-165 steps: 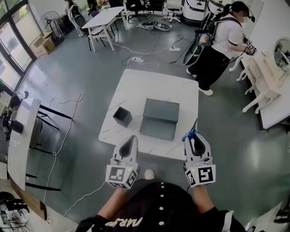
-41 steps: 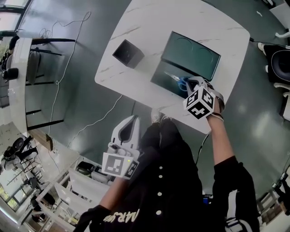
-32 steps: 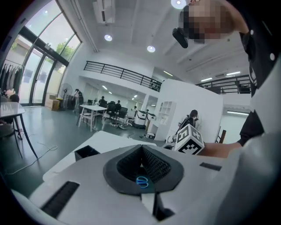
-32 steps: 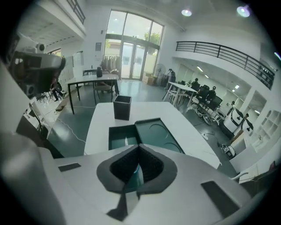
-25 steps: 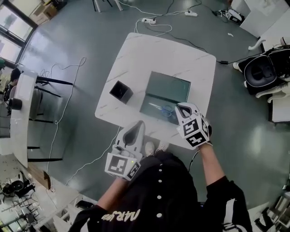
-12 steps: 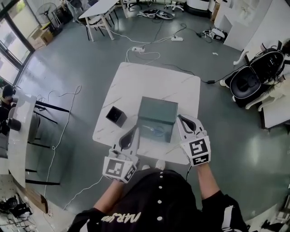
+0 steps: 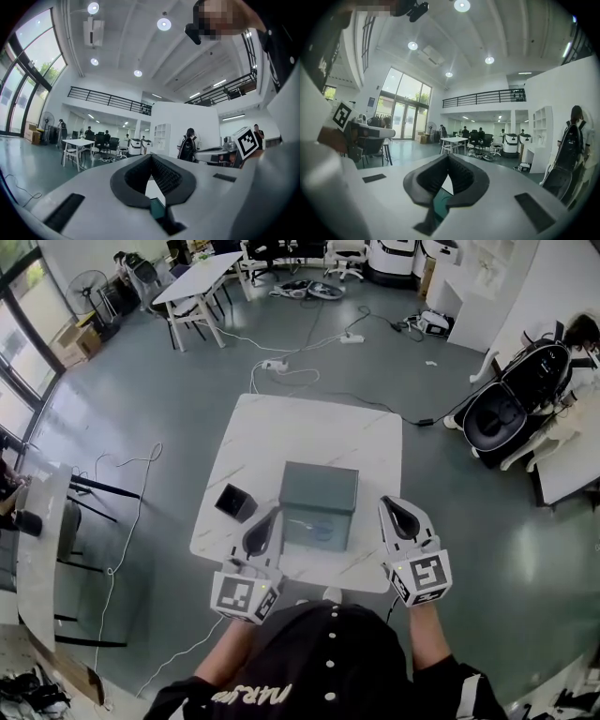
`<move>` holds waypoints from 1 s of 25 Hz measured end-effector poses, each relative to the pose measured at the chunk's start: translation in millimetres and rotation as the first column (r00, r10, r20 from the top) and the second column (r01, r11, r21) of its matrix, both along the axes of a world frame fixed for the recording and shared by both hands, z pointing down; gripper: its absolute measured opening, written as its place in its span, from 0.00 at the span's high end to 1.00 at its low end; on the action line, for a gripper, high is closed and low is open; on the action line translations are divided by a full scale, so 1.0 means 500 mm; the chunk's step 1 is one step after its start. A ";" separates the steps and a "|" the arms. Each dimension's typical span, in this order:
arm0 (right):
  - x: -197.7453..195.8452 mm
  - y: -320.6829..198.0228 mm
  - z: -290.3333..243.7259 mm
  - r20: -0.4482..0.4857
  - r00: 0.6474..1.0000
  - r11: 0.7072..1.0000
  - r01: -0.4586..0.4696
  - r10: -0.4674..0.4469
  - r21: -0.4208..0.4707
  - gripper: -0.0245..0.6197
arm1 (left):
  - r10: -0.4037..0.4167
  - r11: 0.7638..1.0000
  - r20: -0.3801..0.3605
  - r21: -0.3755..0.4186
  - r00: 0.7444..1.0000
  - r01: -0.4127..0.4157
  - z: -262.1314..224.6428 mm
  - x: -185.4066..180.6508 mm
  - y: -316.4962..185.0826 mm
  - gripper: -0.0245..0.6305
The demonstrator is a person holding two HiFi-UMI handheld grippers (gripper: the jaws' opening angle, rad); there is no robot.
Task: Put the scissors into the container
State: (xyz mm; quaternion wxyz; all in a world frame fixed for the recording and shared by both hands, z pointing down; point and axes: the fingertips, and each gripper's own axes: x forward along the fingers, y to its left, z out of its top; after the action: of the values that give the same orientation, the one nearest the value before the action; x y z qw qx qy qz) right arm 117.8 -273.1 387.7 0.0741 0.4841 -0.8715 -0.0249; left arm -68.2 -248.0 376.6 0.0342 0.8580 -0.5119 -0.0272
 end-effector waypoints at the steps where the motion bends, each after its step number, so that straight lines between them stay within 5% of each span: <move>1: 0.007 0.004 -0.004 0.015 1.000 1.000 -0.010 0.010 0.012 0.94 | -0.004 1.000 0.001 -0.003 1.000 0.004 0.001 -0.003 -0.001 0.92; 10: 0.104 0.036 -0.024 0.138 0.974 0.973 -0.195 0.177 0.126 0.94 | -0.042 0.999 0.006 -0.010 0.999 0.042 0.017 -0.019 0.001 0.92; 25: 0.110 0.056 -0.035 0.089 0.976 0.961 -0.214 0.201 0.173 0.94 | -0.071 0.997 0.009 -0.017 0.997 0.071 0.028 -0.049 0.019 0.92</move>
State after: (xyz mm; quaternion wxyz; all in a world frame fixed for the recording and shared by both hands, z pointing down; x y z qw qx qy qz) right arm 172.9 -245.1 370.4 0.0008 0.5780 -0.8122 -0.0791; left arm -92.7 -238.7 390.7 0.0383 0.8389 -0.5425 -0.0204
